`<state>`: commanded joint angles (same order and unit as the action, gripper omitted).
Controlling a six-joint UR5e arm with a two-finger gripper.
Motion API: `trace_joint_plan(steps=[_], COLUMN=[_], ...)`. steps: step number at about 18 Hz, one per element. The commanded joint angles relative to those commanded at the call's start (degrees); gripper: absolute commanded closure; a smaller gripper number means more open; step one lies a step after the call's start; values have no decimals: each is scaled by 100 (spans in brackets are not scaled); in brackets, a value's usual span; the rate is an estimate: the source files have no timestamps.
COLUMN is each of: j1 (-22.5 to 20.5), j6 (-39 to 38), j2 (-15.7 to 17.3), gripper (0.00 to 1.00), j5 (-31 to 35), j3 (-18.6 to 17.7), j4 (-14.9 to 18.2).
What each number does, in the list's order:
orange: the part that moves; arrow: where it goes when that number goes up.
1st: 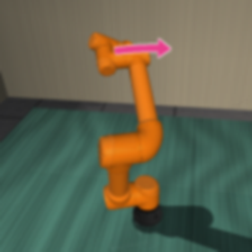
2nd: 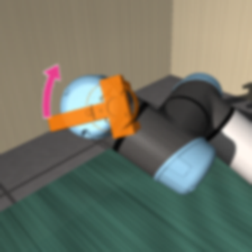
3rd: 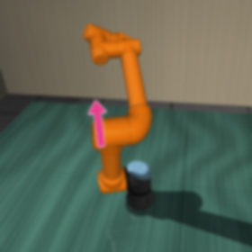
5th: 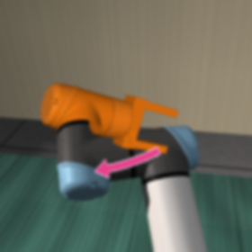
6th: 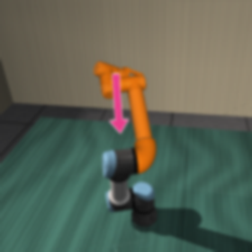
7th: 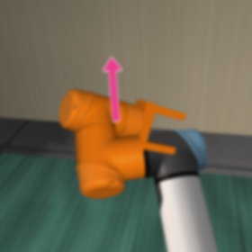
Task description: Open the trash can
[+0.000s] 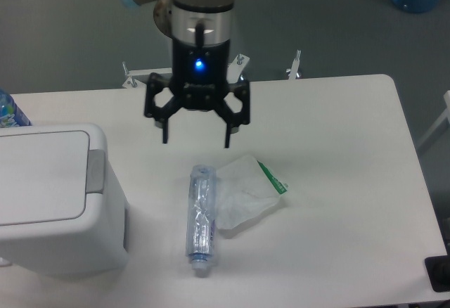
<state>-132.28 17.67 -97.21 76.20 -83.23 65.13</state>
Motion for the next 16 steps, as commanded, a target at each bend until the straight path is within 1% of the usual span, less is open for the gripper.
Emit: trace_joint_plan(steps=[7,9,13,16], j1=[378,414,440,449], j6=[0,-123,-615,-633], j2=[-228,-255,-316,-369], gripper=[0,0,0,0], j5=[0,0,-87,-114], j3=[44,26,35,18], j4=[-17,-35,-53,-245])
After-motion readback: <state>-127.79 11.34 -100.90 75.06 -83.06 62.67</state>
